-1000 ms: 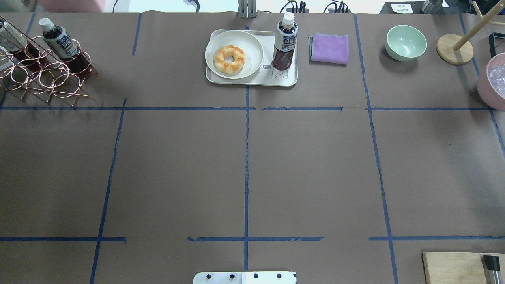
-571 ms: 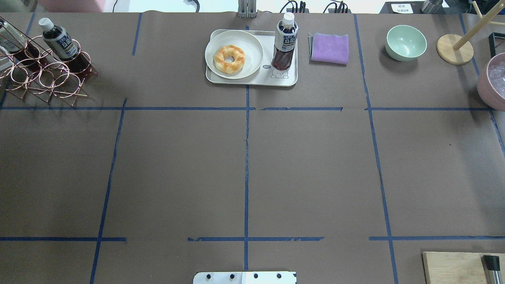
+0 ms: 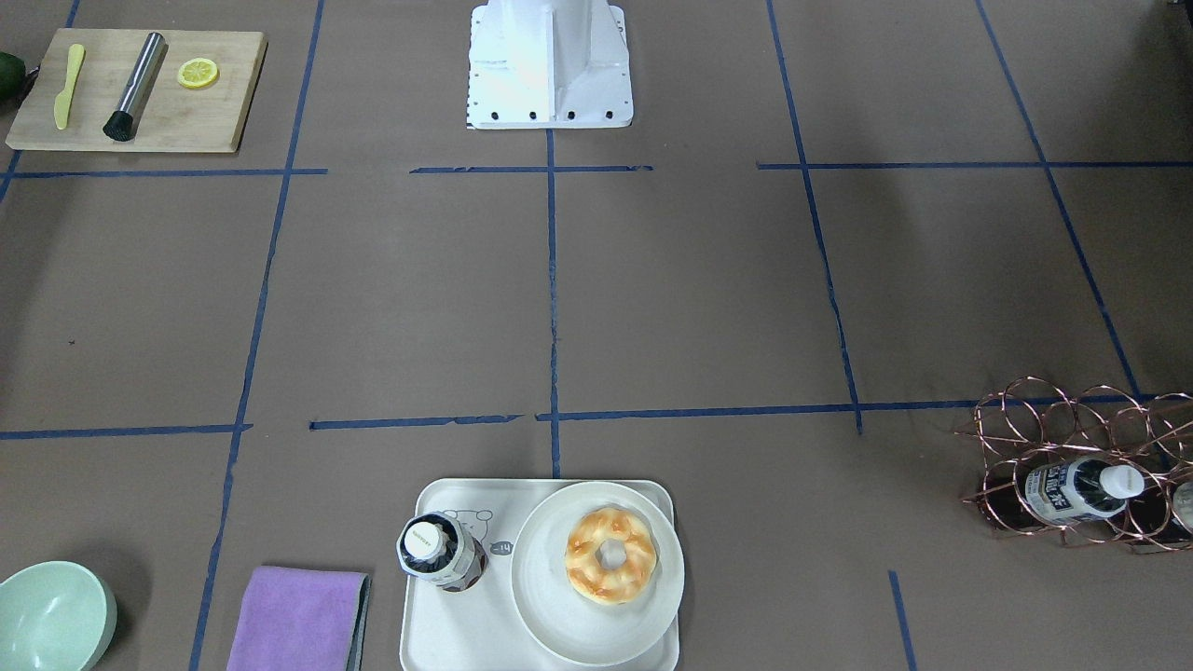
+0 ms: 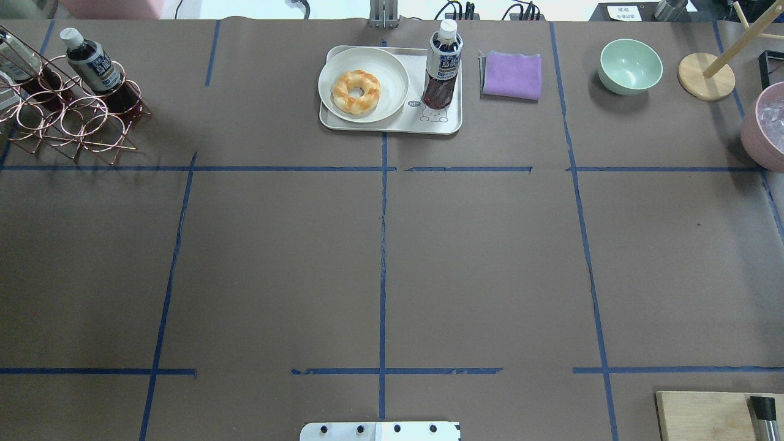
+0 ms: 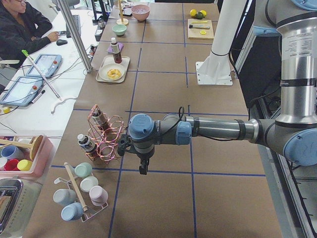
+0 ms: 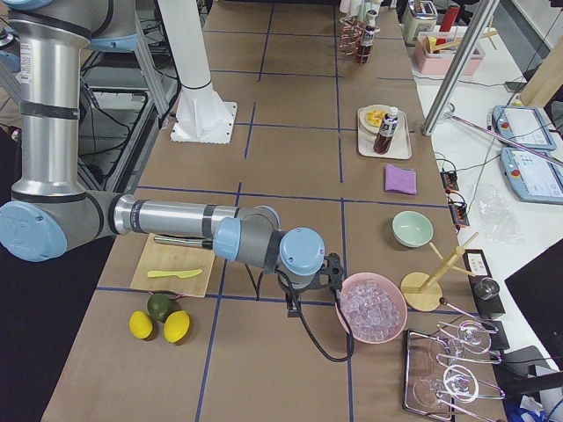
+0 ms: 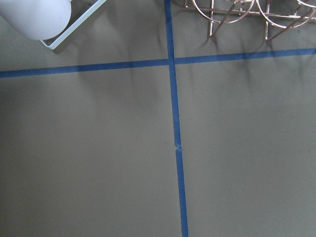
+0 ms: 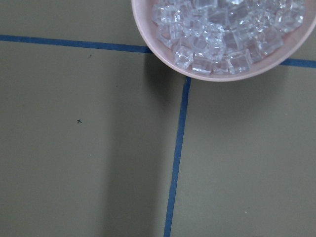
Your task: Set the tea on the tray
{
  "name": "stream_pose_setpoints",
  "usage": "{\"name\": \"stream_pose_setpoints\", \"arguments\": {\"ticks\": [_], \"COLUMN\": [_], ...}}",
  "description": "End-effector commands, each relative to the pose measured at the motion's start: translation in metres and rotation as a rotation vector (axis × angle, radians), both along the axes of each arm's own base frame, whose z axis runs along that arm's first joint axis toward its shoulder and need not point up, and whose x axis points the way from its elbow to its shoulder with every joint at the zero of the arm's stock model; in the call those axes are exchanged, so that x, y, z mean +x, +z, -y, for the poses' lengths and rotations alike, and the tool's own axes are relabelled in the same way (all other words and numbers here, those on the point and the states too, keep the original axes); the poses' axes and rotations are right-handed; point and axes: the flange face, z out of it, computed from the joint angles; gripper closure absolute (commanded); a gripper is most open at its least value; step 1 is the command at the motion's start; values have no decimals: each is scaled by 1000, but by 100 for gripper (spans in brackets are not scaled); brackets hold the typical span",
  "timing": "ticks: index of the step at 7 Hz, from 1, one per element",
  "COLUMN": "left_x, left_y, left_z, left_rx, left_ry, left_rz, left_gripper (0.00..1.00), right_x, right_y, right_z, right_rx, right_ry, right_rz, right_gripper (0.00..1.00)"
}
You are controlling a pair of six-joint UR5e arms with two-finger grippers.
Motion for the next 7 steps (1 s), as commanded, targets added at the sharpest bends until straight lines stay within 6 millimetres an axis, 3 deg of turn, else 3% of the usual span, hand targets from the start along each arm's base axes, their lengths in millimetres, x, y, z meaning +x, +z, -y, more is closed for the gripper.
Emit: {"name": "stream_pose_setpoints", "arguments": {"ticks": [1, 7], "left_x": [0, 0], "left_y": [3, 6], "left_z": [2, 3], "left_rx": [0, -6], "left_ry": [3, 4], "left_rz": [0, 0], "left_gripper": [0, 0], "right_x": [6, 18], "right_y": [2, -2], "right_z": [-4, -2], "right_rx": [8, 16], "right_ry": [18, 46], "right_rz": [-7, -8], "right_gripper": [0, 0]}}
